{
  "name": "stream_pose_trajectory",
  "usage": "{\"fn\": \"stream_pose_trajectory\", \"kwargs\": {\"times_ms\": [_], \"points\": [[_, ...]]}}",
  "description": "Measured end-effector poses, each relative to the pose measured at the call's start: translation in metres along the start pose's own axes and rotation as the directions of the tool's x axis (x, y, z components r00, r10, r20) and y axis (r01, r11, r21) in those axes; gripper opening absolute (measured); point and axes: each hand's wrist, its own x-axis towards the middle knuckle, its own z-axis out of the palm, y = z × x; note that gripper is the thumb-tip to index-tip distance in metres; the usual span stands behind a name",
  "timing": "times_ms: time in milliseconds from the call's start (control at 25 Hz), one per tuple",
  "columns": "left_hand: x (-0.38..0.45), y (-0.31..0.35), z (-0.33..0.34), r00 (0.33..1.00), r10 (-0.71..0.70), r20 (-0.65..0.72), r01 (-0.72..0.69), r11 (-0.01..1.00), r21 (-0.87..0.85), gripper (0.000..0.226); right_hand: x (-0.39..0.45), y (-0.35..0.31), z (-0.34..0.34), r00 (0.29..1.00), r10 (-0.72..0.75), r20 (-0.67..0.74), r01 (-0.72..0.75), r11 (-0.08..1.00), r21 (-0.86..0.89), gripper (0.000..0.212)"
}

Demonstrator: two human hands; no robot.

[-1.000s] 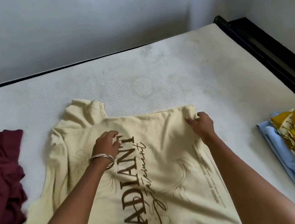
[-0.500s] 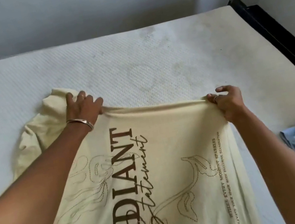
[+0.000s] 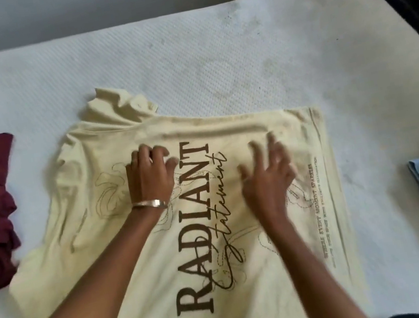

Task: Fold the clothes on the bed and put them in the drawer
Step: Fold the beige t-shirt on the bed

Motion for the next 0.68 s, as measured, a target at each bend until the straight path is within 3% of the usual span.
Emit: {"fn": "stream_pose_trajectory", "kwargs": {"times_ms": [80,160,200,320,400,480,520,600,640,680], "points": [[-0.058,-0.01,-0.006,0.989,0.072,0.131,-0.062,0.995,-0.074,0.035,-0.072,0.011,0.02,0.977,-0.12,0.175,0.142,0.982,-0.121,0.058],[-0.11,-0.032,-0.017,0.958,0.132,0.256,-0.144,0.989,0.026,0.043,-0.111,0.038,0.011,0.989,0.008,0.148,0.018,0.985,-0.174,0.062],[-0.13,-0.047,-0.022,0.956,0.081,0.282,-0.108,0.991,0.078,0.045,-0.123,0.052,0.001,0.989,0.093,0.118,-0.071,0.981,-0.179,0.064],[-0.175,-0.067,-0.05,0.925,-0.213,0.316,0.191,0.977,0.098,0.059,-0.143,0.066,-0.035,0.942,0.287,0.172,-0.242,0.94,-0.24,0.066],[-0.197,-0.067,-0.064,0.818,-0.38,0.431,0.369,0.922,0.113,0.067,-0.148,0.05,-0.05,0.879,0.409,0.246,-0.359,0.906,-0.224,0.066],[-0.226,-0.059,-0.085,0.724,-0.367,0.583,0.326,0.928,0.179,0.075,-0.169,0.022,-0.067,0.92,0.273,0.281,-0.233,0.958,-0.168,0.065],[-0.239,-0.053,-0.093,0.757,-0.274,0.594,0.217,0.962,0.167,0.074,-0.184,0.012,-0.07,0.938,0.121,0.324,-0.081,0.988,-0.134,0.064],[-0.268,-0.043,-0.113,0.829,-0.021,0.559,-0.051,0.992,0.113,0.07,-0.223,-0.005,-0.072,0.846,-0.127,0.517,0.197,0.977,-0.082,0.066],[-0.279,-0.04,-0.122,0.809,0.076,0.583,-0.183,0.975,0.128,0.068,-0.242,-0.01,-0.071,0.767,-0.17,0.619,0.29,0.952,-0.097,0.07],[-0.286,-0.038,-0.129,0.739,0.101,0.666,-0.257,0.956,0.141,0.066,-0.257,-0.01,-0.069,0.703,-0.167,0.691,0.353,0.926,-0.135,0.073]]}}
